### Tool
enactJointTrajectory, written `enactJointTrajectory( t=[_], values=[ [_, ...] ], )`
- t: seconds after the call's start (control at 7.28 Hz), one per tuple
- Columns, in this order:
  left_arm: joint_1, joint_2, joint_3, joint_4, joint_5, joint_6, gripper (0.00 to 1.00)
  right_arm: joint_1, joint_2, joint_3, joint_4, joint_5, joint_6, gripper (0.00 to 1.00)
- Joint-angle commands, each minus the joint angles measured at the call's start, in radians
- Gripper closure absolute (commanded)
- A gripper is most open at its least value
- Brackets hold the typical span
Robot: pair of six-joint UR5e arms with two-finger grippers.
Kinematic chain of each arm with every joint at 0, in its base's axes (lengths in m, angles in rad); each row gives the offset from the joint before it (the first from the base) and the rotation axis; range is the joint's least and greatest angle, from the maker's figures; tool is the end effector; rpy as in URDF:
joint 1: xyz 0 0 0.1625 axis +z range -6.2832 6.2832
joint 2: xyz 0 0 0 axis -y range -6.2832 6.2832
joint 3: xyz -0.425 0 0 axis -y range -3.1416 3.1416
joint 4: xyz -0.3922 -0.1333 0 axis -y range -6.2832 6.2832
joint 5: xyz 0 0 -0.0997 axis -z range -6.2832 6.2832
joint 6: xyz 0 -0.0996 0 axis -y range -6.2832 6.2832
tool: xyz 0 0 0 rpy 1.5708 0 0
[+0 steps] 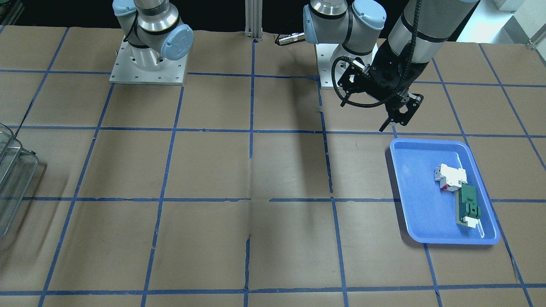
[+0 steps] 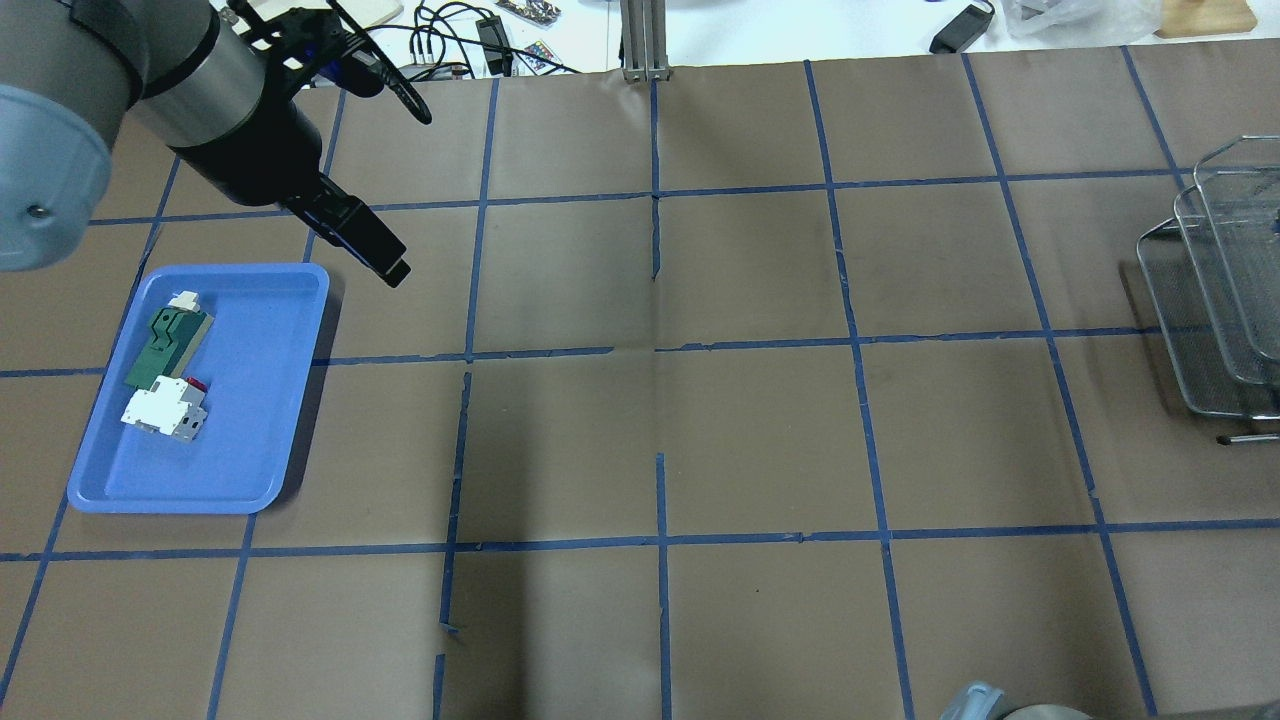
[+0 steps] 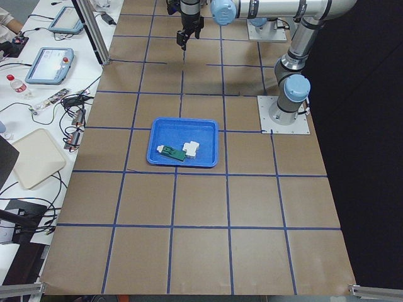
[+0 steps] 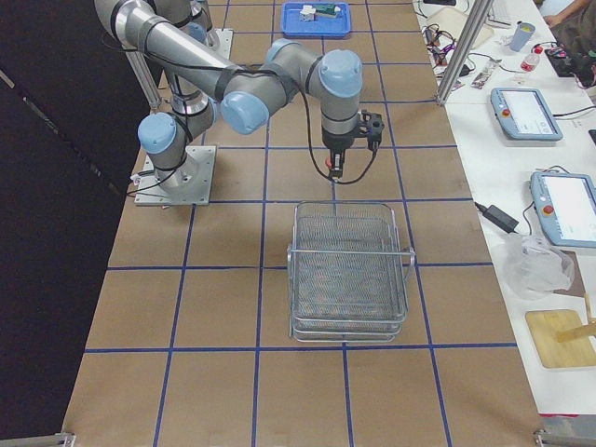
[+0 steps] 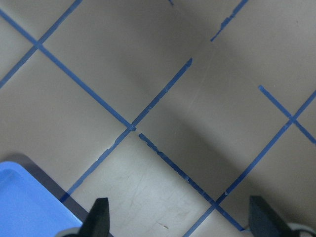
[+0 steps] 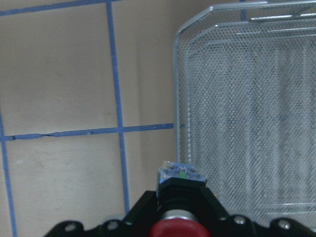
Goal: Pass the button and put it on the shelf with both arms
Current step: 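Carry the button over the mesh basket with the right gripper while the left arm retracts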
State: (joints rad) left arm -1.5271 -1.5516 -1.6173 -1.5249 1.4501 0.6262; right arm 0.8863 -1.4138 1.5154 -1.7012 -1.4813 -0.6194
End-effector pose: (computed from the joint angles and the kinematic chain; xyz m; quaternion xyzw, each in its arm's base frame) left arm -0.1239 -0.4913 0.4797 -0.2872 -0.9559 0.0286 0.0539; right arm -0.2434 -0.5231 0.4462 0.0319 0.9984 -0.0386 0.0268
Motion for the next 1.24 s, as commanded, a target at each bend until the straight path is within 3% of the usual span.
enactJointTrajectory(
  t=[0.0,0.27,0.41,0.55,0.69,0.96,1.1],
  values=[
    [0.002,0.011,-0.001,0.0,-0.002,-0.233,0.0,-0.049,0.074,-0.034,-0.037,-0.045,-0.071,1.0],
    [0.002,0.03,0.0,0.006,0.001,-0.374,0.0,-0.05,0.119,-0.032,-0.074,-0.042,-0.1,1.0],
    [0.002,0.037,0.0,0.008,0.03,-0.425,0.0,-0.05,0.122,-0.023,-0.074,-0.039,-0.094,1.0],
    [0.001,0.038,0.0,0.003,0.12,-0.486,0.0,-0.047,0.119,-0.018,-0.064,-0.037,-0.079,0.99],
    [-0.001,0.042,0.0,-0.006,0.134,-0.531,0.0,-0.047,0.125,-0.018,-0.061,-0.046,-0.056,0.98],
    [-0.001,0.006,0.026,-0.027,0.13,-0.67,0.0,-0.047,0.147,-0.018,-0.066,-0.051,-0.057,0.62],
    [-0.002,-0.005,0.027,-0.027,0.115,-0.675,0.0,-0.047,0.15,-0.018,-0.066,-0.053,-0.056,0.55]
  ],
)
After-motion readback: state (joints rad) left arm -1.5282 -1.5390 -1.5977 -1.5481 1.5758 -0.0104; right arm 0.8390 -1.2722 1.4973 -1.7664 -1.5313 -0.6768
